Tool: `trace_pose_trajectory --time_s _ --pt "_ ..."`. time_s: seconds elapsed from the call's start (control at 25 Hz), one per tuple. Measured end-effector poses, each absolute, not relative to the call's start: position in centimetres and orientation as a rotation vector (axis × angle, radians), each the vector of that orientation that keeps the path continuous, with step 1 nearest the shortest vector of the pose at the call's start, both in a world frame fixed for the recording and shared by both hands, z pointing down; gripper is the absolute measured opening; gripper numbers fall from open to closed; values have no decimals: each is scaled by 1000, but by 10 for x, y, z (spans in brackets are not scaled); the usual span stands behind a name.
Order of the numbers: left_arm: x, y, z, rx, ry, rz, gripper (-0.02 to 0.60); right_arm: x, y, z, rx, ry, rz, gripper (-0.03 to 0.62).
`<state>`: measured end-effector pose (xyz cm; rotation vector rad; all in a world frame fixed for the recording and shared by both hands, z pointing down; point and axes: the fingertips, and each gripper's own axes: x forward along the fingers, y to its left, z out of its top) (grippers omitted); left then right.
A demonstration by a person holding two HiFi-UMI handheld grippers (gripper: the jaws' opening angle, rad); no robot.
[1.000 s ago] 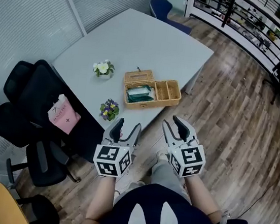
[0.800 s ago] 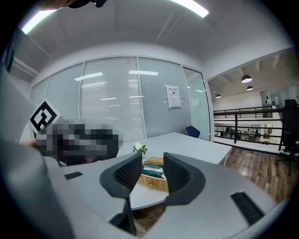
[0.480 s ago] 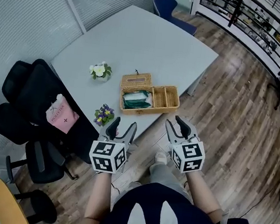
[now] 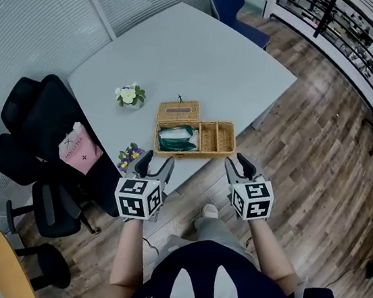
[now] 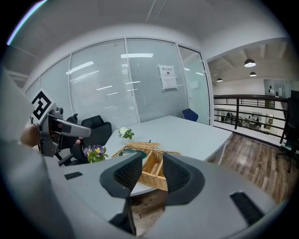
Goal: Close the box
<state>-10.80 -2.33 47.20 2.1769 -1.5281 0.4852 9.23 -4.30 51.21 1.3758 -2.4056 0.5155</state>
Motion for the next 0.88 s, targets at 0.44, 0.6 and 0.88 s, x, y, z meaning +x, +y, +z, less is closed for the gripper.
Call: trace_pose_trajectory --time_s 0.44,0.6,0.88 --pt "-122 -75 482 2119 -1517 546 253 110 -94 553 1281 -2365 625 143" --pt "-132 -95 479 2100 -1505 538 253 112 -105 564 1268 -2343 641 143" --pt "-147 -133 488 2087 -1457 591 253 116 -117 586 1278 -2278 684 143"
